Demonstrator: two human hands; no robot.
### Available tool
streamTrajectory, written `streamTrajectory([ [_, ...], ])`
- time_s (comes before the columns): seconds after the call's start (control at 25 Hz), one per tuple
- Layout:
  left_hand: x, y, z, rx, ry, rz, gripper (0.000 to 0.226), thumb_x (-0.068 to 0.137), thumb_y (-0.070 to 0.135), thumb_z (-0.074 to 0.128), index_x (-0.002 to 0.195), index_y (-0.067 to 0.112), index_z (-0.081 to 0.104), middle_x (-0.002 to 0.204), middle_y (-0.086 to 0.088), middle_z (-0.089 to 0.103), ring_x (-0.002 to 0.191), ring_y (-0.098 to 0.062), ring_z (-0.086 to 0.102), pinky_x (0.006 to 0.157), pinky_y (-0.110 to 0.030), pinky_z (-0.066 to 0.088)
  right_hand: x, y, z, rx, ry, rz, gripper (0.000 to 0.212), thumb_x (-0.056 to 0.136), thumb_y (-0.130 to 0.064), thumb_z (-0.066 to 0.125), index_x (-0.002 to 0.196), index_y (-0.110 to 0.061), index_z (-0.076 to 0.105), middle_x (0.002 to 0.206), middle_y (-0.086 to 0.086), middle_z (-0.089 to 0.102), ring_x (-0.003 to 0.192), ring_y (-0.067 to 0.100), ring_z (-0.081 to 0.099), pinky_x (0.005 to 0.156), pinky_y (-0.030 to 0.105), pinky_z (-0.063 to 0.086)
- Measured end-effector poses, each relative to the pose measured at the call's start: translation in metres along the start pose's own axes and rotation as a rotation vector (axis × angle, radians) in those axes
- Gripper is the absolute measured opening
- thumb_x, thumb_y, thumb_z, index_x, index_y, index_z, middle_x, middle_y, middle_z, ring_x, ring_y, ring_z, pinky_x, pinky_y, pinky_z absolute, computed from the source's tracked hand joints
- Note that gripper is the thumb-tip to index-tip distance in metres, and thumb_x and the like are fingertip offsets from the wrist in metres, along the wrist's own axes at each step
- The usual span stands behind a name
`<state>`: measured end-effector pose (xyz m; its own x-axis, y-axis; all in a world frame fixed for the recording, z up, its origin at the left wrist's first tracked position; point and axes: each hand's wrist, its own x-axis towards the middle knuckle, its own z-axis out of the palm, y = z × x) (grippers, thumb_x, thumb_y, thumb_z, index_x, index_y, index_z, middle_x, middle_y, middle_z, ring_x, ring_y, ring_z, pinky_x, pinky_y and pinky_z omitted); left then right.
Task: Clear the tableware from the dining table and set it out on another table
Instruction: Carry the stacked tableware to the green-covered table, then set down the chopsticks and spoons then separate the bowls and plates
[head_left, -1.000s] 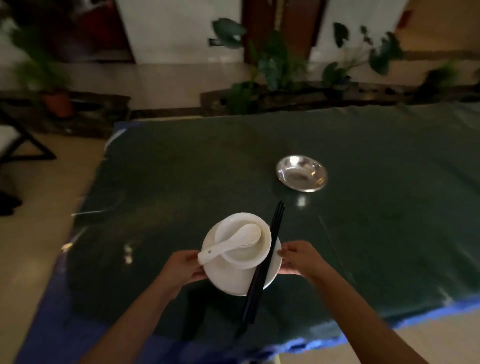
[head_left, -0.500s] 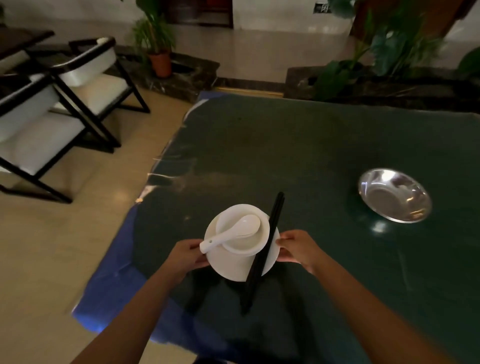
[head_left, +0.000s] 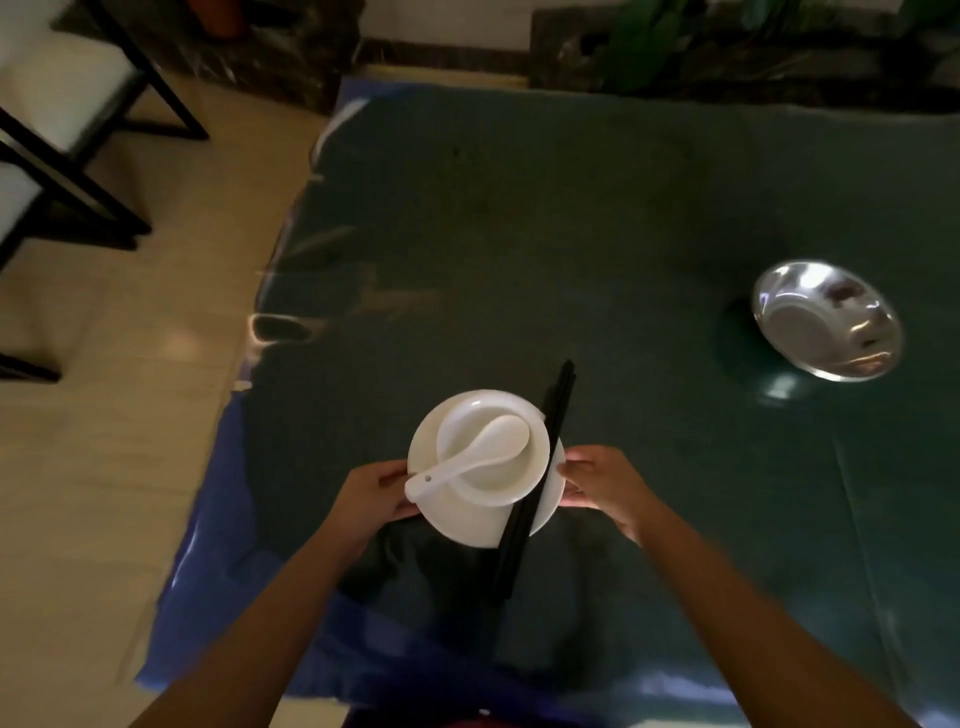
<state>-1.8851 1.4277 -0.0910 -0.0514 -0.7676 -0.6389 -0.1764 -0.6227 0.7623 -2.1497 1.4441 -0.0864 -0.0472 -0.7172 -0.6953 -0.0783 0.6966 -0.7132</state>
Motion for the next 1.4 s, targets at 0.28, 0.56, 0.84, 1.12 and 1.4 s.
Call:
streamTrajectory([
  [0.28, 0.002, -0.018, 0.007, 0.111, 0.036, 0.023, 0.026, 0.085, 0.002, 0.061, 0.111, 0.0, 0.064, 0.087, -0.011, 0.067, 0.066, -0.007, 0.065, 0.057, -0.016, 0.056, 0.014, 0.012, -0.011, -0.189, -0.051, -0.023, 0.02, 0.089, -0.004, 0.056, 0.108, 0.001, 0.06, 0.102, 0.018, 0.066, 0.08, 0.024, 0.068, 0.064, 0.02, 0.058],
  [0.56, -0.004, -0.034, 0.009, 0.194, 0.196, -0.024, 0.014, 0.091, 0.013, 0.054, 0.096, 0.01, 0.067, 0.073, -0.003, 0.067, 0.056, -0.005, 0.066, 0.05, -0.013, 0.054, 0.03, -0.004, -0.037, -0.535, -0.125, -0.133, 0.014, 0.091, -0.015, 0.057, 0.099, -0.006, 0.064, 0.089, 0.01, 0.069, 0.072, 0.014, 0.069, 0.065, 0.019, 0.057],
  [0.84, -0.061, -0.058, 0.083, -0.243, -0.052, -0.416, 0.031, 0.098, 0.026, 0.036, 0.091, 0.013, 0.064, 0.085, -0.008, 0.069, 0.073, -0.017, 0.067, 0.06, -0.023, 0.057, 0.053, -0.021, -0.03, 0.34, -0.034, 0.132, 0.028, 0.097, -0.016, 0.042, 0.114, 0.003, 0.054, 0.106, 0.019, 0.061, 0.097, 0.028, 0.061, 0.092, 0.036, 0.048],
  [1.12, -0.077, -0.047, 0.105, -0.369, -0.159, -0.336, 0.03, 0.1, 0.01, 0.029, 0.103, 0.012, 0.059, 0.088, -0.012, 0.071, 0.076, -0.018, 0.07, 0.071, -0.028, 0.059, 0.06, -0.036, -0.013, 0.486, -0.071, 0.124, 0.014, 0.095, -0.01, 0.045, 0.101, -0.004, 0.057, 0.099, 0.013, 0.066, 0.088, 0.022, 0.065, 0.071, 0.032, 0.053],
  [1.4, -0.099, -0.014, 0.137, -0.394, -0.312, -0.266, 0.022, 0.096, 0.002, 0.038, 0.097, 0.006, 0.06, 0.074, -0.004, 0.073, 0.065, -0.012, 0.068, 0.063, -0.025, 0.057, 0.036, -0.057, -0.057, 0.339, 0.02, 0.007, 0.012, 0.09, -0.003, 0.052, 0.087, -0.01, 0.061, 0.085, 0.005, 0.068, 0.077, 0.012, 0.063, 0.062, 0.023, 0.051],
])
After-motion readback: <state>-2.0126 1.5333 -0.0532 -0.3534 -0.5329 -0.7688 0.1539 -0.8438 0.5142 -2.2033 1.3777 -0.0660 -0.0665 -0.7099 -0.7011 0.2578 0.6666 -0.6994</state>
